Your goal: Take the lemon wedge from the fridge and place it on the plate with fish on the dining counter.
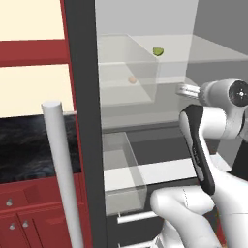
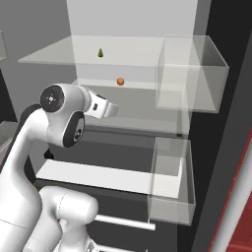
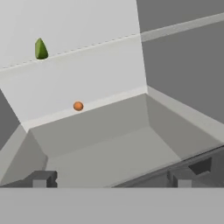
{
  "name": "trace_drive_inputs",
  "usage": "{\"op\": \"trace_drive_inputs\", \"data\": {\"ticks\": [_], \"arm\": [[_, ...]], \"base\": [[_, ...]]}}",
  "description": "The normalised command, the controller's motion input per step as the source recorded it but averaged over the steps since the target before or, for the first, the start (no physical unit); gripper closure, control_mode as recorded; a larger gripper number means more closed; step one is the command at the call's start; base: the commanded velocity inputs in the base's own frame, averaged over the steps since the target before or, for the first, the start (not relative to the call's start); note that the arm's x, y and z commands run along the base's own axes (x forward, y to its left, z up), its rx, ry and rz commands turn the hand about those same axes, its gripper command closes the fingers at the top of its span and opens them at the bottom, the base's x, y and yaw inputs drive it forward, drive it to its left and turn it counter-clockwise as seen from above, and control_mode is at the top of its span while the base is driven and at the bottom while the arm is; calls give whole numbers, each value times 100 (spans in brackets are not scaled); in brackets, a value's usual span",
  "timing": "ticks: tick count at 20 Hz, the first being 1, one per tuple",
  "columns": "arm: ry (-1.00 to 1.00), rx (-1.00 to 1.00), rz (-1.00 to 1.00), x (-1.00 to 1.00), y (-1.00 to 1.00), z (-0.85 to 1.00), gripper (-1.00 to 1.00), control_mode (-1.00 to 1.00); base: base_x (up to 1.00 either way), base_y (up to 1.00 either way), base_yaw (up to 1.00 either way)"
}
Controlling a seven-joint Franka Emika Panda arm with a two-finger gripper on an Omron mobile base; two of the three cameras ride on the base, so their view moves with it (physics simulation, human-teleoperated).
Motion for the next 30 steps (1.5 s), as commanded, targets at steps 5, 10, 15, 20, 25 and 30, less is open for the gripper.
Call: {"op": "trace_drive_inputs", "data": {"ticks": [5,10,15,20,25,30], "arm": [[5,0,9,-40,1,61,-100,-100],[2,-1,17,-16,6,98,-100,-100],[1,-6,21,-3,6,75,-100,-100],[3,-10,7,-3,6,0,-100,-100],[1,-2,0,25,9,-2,-100,-100],[0,0,0,84,26,-1,-100,-100]], "base": [[-15,0,0],[0,0,0],[0,0,0],[0,0,0],[0,0,0],[0,0,0]]}}
